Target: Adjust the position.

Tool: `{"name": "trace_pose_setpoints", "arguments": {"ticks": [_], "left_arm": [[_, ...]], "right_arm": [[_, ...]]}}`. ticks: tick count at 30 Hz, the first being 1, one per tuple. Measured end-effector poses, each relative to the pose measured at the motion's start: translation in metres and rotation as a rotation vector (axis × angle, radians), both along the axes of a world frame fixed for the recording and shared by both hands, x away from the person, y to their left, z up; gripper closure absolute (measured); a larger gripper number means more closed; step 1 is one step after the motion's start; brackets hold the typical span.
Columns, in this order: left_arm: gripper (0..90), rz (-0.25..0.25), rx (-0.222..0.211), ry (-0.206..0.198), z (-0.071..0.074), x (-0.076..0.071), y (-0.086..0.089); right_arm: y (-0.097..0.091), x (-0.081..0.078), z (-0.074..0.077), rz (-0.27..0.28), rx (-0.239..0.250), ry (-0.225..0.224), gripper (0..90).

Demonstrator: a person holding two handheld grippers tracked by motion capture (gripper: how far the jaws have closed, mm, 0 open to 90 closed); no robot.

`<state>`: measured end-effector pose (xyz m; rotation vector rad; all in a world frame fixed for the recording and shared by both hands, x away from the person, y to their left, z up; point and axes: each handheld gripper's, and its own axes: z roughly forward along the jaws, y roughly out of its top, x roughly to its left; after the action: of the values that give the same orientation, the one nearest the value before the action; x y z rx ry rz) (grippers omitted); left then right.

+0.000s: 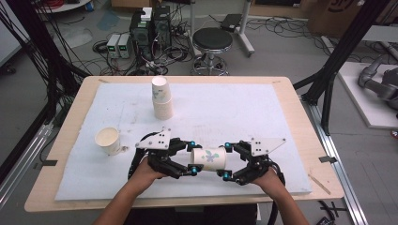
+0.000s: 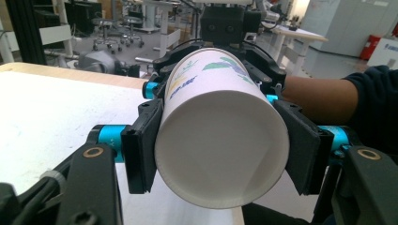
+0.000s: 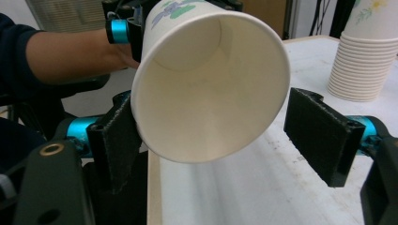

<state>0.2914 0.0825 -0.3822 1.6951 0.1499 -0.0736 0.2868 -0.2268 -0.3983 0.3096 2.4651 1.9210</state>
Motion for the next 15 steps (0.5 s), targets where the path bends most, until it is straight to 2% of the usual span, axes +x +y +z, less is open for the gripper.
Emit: {"name": "trace_pose_setpoints", "arguments": {"ticks": [1,9,15], "left_arm": [[36.9,-0.003,-0.003,0.001,-0.0005,0.0002,-0.0003],[37.0,-0.006,-0.013,0.01,-0.002,0.0,0.0003],[36.5,0.0,-0.016,0.018,-0.0035,-0.0006,0.0007]], "right_arm": [[0.0,0.0003,-0.0002,0.013,0.008,-0.002,25.9],[-0.0017,0.001,-0.001,0.032,0.024,-0.002,29.4],[-0.0023,0.0014,0.0,0.037,0.019,0.007,31.5]]}}
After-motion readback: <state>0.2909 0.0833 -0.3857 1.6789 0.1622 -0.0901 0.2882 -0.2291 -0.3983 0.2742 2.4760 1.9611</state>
